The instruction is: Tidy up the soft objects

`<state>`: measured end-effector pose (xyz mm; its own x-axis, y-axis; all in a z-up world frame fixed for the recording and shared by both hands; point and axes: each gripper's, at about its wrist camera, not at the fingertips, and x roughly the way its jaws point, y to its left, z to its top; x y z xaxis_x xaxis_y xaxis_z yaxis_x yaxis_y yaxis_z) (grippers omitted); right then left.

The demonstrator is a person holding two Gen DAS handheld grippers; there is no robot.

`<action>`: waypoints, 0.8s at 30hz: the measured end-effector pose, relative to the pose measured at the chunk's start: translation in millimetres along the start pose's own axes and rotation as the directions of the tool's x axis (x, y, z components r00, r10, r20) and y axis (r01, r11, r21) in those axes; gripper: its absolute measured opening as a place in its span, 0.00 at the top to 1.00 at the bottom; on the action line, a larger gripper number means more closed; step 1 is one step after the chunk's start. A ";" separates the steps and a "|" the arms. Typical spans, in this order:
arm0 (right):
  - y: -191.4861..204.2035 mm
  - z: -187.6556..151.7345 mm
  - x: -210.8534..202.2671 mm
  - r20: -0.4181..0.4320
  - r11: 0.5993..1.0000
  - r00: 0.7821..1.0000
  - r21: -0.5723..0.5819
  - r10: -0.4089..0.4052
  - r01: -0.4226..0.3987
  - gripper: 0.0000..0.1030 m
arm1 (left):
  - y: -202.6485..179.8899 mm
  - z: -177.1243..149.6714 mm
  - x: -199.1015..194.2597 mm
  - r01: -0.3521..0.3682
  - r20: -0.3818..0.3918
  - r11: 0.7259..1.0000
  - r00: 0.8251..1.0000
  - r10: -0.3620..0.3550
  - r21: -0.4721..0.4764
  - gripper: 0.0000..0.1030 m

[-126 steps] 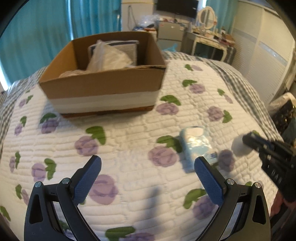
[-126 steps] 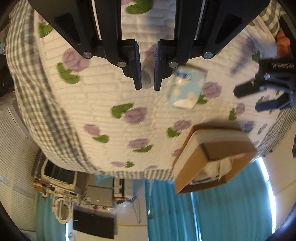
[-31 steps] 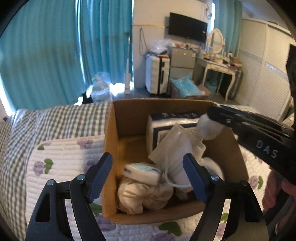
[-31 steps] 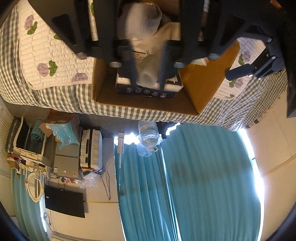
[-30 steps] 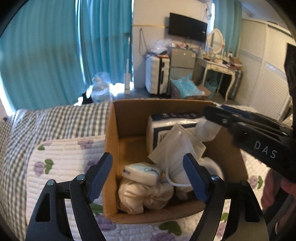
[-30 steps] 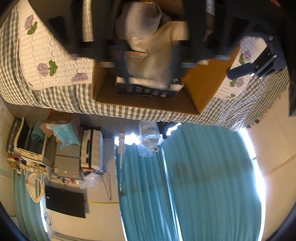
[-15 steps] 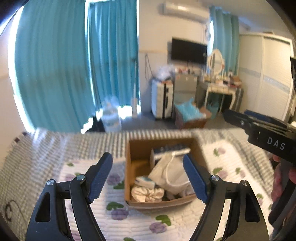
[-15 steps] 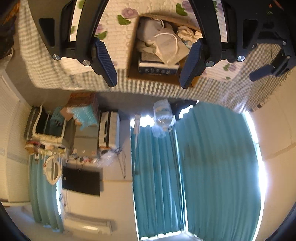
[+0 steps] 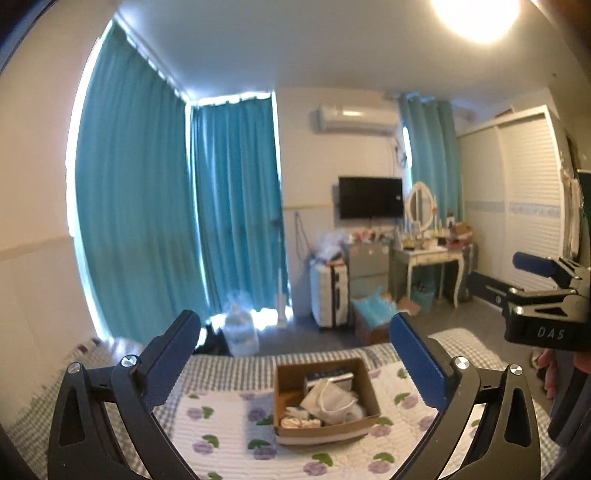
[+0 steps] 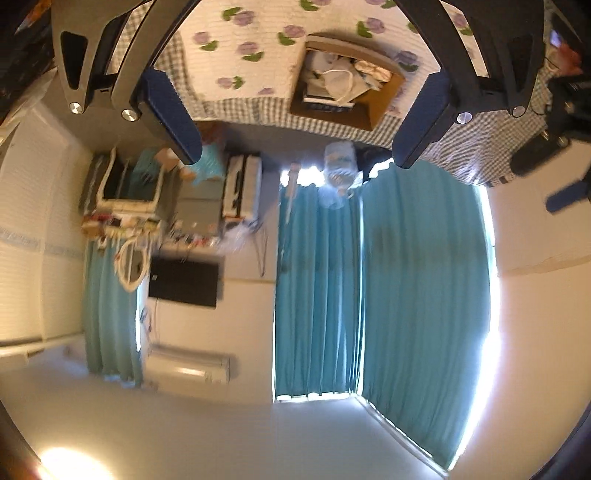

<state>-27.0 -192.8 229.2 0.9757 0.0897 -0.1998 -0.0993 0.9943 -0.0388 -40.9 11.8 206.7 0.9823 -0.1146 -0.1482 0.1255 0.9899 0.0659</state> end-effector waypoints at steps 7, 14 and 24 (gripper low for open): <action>-3.6 -57.8 -17.0 0.038 0.994 0.994 0.041 0.100 -0.101 0.00 | -1.5 -47.7 1.0 -0.023 0.016 0.999 1.000 0.024 -0.038 0.00; 8.8 -145.5 40.7 -0.045 0.997 0.996 0.031 0.076 -0.075 0.00 | 7.0 -119.9 52.7 -0.059 -0.080 0.996 0.995 0.053 -0.067 0.00; 10.0 -194.3 99.0 -0.150 0.996 0.985 0.052 0.081 -0.074 0.00 | 0.0 -186.2 89.4 -0.075 -0.178 0.996 0.982 0.064 -0.052 0.00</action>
<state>30.7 -185.2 18.8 0.9242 0.1607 -0.3464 -0.1614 0.9865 0.0272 21.0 17.1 9.8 0.9480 -0.0340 -0.3165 0.0442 0.9987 0.0252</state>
